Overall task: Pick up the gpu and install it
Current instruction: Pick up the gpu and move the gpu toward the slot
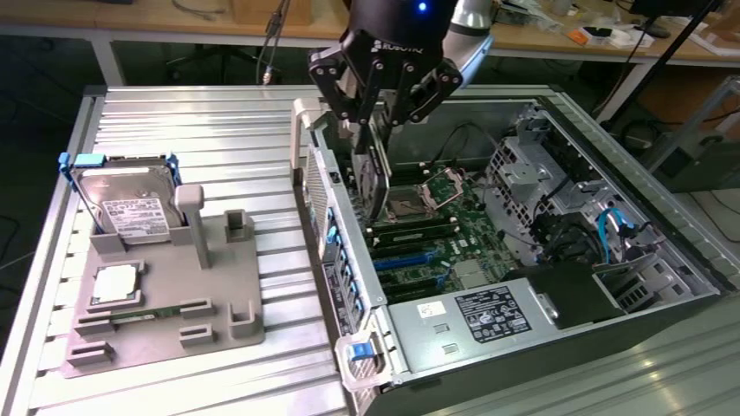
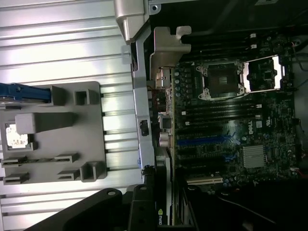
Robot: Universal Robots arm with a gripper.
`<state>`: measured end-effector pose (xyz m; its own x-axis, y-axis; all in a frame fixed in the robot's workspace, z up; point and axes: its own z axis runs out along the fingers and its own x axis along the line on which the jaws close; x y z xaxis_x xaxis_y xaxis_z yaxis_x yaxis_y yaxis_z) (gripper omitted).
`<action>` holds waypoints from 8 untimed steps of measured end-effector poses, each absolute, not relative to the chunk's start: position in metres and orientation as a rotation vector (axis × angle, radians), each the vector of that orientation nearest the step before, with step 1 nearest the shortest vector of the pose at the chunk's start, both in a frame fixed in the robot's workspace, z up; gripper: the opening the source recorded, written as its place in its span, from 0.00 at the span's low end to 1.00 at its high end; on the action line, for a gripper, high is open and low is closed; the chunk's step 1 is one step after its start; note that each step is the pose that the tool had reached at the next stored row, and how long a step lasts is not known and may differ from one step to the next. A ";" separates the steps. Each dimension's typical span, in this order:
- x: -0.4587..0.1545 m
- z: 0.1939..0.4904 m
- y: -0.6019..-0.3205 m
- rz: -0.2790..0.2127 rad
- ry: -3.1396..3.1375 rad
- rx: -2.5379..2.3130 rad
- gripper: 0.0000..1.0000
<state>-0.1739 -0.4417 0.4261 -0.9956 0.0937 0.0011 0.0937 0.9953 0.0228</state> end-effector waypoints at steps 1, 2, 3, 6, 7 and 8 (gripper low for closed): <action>-0.173 0.426 -0.442 -0.036 -3.138 -0.147 0.27; -0.172 0.426 -0.442 -0.036 -3.138 -0.147 0.27; -0.171 0.426 -0.442 -0.036 -3.138 -0.147 0.27; -0.169 0.426 -0.442 -0.036 -3.138 -0.147 0.27; -0.168 0.426 -0.442 -0.036 -3.138 -0.147 0.27; -0.168 0.426 -0.442 -0.036 -3.138 -0.147 0.27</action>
